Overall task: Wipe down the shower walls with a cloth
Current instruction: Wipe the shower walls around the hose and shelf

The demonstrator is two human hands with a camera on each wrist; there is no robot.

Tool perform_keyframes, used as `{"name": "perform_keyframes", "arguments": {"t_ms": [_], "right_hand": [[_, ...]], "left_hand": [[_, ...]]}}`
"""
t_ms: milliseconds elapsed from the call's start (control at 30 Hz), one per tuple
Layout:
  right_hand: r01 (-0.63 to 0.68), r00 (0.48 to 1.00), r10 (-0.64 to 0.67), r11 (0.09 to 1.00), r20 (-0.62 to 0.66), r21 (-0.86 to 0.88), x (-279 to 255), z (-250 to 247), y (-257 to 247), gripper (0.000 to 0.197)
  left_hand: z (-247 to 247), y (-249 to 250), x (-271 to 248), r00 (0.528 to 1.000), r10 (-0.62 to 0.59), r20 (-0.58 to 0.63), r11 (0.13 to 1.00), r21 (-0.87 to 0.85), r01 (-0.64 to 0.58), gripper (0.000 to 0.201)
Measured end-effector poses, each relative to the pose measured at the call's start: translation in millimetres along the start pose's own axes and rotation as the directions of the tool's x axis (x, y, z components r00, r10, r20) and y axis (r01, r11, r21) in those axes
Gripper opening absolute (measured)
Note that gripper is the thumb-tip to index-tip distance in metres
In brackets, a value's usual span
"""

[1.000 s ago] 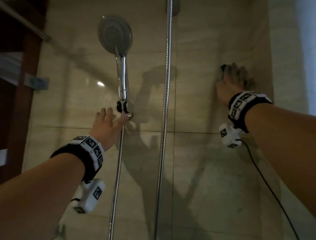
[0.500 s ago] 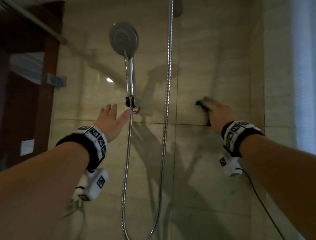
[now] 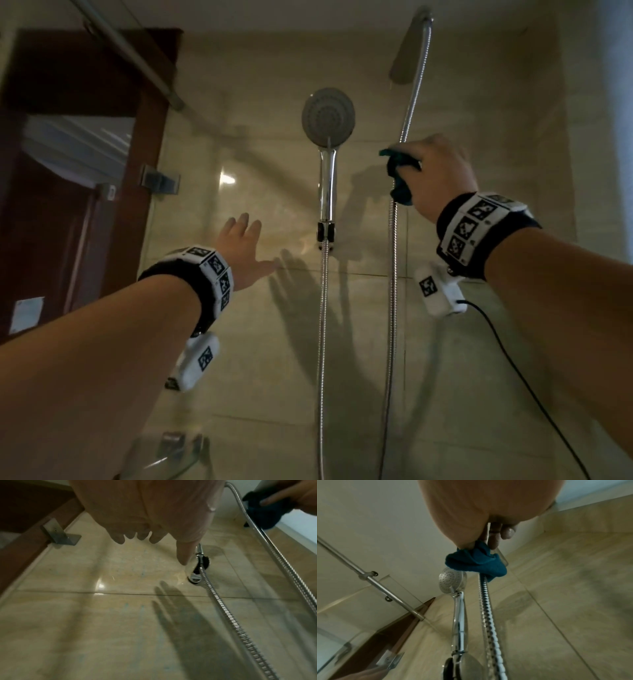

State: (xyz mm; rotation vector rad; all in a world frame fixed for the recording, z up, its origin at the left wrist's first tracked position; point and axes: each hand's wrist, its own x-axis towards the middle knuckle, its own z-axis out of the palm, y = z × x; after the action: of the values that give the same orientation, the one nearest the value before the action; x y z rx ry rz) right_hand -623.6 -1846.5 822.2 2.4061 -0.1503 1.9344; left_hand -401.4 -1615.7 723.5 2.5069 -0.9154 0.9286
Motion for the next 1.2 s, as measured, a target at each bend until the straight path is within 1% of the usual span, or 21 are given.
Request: {"name": "perform_keyframes", "arguments": {"t_ms": [100, 267, 400, 500, 667, 733, 800, 900, 967, 1100, 1200], "right_hand": [[0.025, 1.000, -0.024, 0.999, 0.011, -0.045, 9, 15, -41, 0.037], [0.002, 0.999, -0.001, 0.999, 0.037, -0.044, 13, 53, -99, 0.035], [0.028, 0.998, -0.026, 0.999, 0.054, -0.033, 27, 83, -131, 0.037], [0.054, 0.996, -0.049, 0.995, 0.069, -0.082, 37, 102, -144, 0.039], [0.030, 0.997, -0.017, 0.986, 0.079, -0.162, 40, 135, -144, 0.036], [0.031, 0.994, -0.010, 0.981, 0.107, -0.193, 42, 150, -142, 0.033], [0.029, 0.992, -0.003, 0.979, 0.127, -0.200, 47, 162, -139, 0.031], [-0.028, 0.996, 0.047, 0.975, 0.082, -0.222, 64, 175, -135, 0.028], [-0.074, 0.995, 0.088, 0.966, 0.045, -0.246, 76, 183, -134, 0.027], [-0.150, 0.988, 0.151, 0.944, -0.021, -0.293, 92, 199, -130, 0.027], [-0.240, 0.970, 0.241, 0.906, -0.044, -0.349, 102, 214, -130, 0.025]], "left_hand": [[-8, -48, 4, 0.999, 0.019, 0.029, 0.999, 0.049, -0.021, 0.101], [-2, -114, 7, 0.998, 0.008, 0.054, 1.000, 0.018, -0.009, 0.105], [12, -147, 14, 0.997, 0.005, 0.071, 0.998, -0.064, -0.001, 0.101], [23, -163, 23, 0.998, -0.009, 0.055, 0.994, -0.108, 0.015, 0.099], [44, -176, 36, 0.996, -0.088, -0.009, 0.969, -0.232, 0.084, 0.104], [46, -178, 42, 0.995, -0.093, -0.032, 0.966, -0.246, 0.082, 0.107], [46, -178, 53, 0.993, -0.099, -0.057, 0.965, -0.250, 0.082, 0.116], [42, -177, 77, 0.985, -0.142, -0.093, 0.954, -0.280, 0.111, 0.133], [40, -177, 90, 0.981, -0.151, -0.123, 0.954, -0.278, 0.113, 0.140], [40, -174, 116, 0.975, -0.135, -0.177, 0.951, -0.301, 0.077, 0.151], [54, -172, 130, 0.970, -0.120, -0.212, 0.959, -0.279, 0.058, 0.159]]}}
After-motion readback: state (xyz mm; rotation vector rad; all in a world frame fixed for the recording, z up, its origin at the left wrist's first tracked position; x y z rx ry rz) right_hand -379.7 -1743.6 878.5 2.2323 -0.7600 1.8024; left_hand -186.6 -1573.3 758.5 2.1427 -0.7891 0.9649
